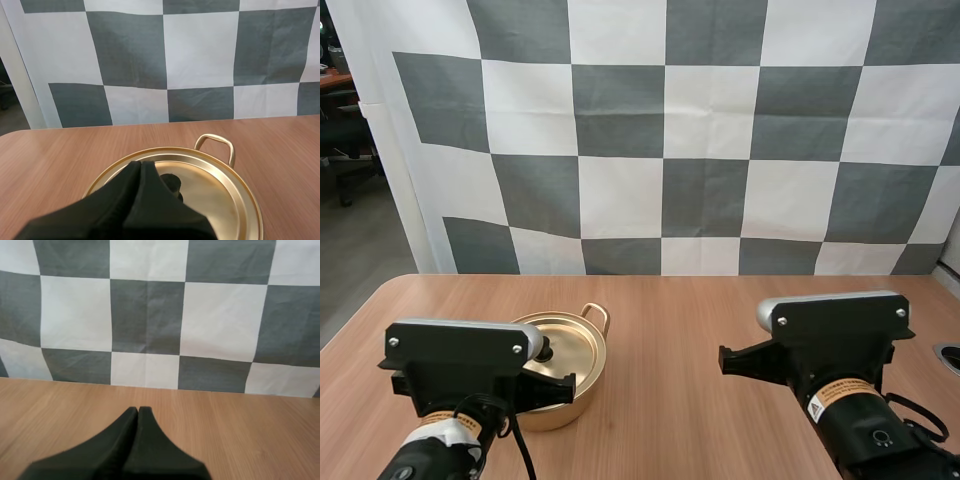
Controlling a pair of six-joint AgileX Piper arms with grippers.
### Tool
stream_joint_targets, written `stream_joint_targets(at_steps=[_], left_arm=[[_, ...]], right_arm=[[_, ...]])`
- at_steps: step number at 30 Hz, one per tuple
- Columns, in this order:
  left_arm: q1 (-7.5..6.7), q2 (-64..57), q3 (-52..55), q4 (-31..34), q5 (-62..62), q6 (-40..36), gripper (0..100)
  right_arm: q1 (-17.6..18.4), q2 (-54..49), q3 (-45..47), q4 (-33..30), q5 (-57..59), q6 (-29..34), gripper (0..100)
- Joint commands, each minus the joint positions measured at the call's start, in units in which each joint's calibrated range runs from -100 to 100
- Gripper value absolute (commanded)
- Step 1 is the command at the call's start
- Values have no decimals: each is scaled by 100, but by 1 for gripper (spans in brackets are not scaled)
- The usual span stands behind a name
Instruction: Open the pot, put the car inside, and close it
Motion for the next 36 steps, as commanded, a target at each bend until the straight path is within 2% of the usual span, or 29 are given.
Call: stream_joint_targets(at_steps=[1,9,14,20,28,36], left_arm=[[2,0,0,3,4,2,0],[2,0,0,3,4,2,0],[2,0,0,3,4,2,0],[2,0,0,3,4,2,0],[2,0,0,3,4,2,0],[2,0,0,3,4,2,0]], right_arm=[[-121,-373,0,4,99,1,0],[-211,-901,0,712,405,11,0],[-203,-1078,0,1156,1720,11,0],[-60,-1532,0,1158,2842,1,0],[400,-1561,0,522,2881,1,0],[291,-1561,0,522,2881,1,0]])
